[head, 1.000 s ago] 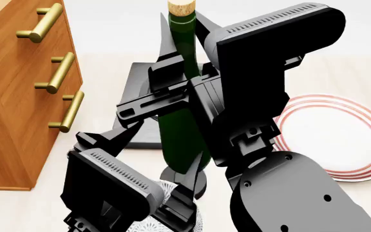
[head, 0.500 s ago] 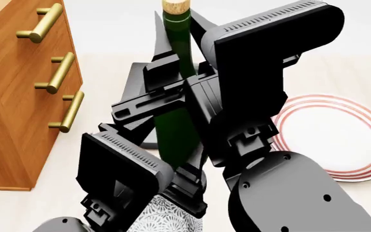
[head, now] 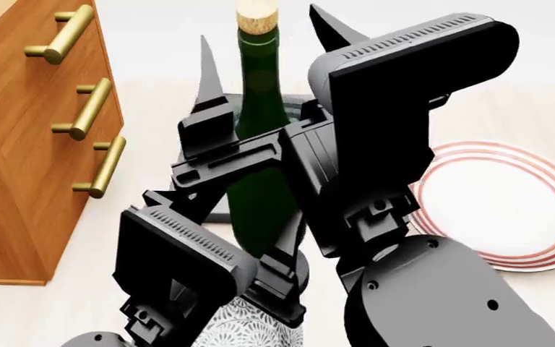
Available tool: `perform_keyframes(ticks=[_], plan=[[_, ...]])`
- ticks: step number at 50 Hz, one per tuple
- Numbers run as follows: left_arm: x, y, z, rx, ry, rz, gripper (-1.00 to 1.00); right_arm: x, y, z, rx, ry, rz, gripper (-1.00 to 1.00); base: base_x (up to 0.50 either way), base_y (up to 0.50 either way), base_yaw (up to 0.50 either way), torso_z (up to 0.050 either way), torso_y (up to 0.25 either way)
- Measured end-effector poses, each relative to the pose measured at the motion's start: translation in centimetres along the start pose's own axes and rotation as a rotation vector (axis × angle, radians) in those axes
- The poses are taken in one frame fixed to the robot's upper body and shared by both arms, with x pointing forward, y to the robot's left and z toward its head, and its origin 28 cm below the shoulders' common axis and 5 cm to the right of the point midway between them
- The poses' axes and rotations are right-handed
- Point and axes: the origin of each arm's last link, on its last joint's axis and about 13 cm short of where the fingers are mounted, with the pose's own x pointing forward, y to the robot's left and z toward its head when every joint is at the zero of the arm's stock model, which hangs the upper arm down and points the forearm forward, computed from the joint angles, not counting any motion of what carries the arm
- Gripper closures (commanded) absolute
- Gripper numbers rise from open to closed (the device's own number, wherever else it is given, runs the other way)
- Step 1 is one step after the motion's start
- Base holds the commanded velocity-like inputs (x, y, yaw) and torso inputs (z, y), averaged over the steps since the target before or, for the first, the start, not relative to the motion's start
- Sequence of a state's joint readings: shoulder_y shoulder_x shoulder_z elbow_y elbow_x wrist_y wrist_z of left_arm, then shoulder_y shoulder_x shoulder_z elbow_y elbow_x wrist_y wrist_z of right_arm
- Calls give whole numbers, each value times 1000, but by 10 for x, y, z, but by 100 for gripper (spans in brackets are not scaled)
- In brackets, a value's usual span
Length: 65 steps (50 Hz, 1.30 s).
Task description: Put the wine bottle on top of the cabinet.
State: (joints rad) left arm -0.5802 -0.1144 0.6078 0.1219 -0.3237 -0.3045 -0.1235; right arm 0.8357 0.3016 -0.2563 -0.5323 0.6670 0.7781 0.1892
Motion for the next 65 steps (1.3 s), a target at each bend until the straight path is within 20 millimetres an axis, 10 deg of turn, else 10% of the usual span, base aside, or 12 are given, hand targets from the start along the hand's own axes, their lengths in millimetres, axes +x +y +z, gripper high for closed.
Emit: perform_keyframes(ticks=[42,65], plan=[[8,34,3,67,42,109,100,-54,-7,15,48,-95,-141,-100,0,0,0,0,1],[22,73,48,90,15,242,100,-99,4,-7,71,-102,-281,-100,0,0,0,0,1]])
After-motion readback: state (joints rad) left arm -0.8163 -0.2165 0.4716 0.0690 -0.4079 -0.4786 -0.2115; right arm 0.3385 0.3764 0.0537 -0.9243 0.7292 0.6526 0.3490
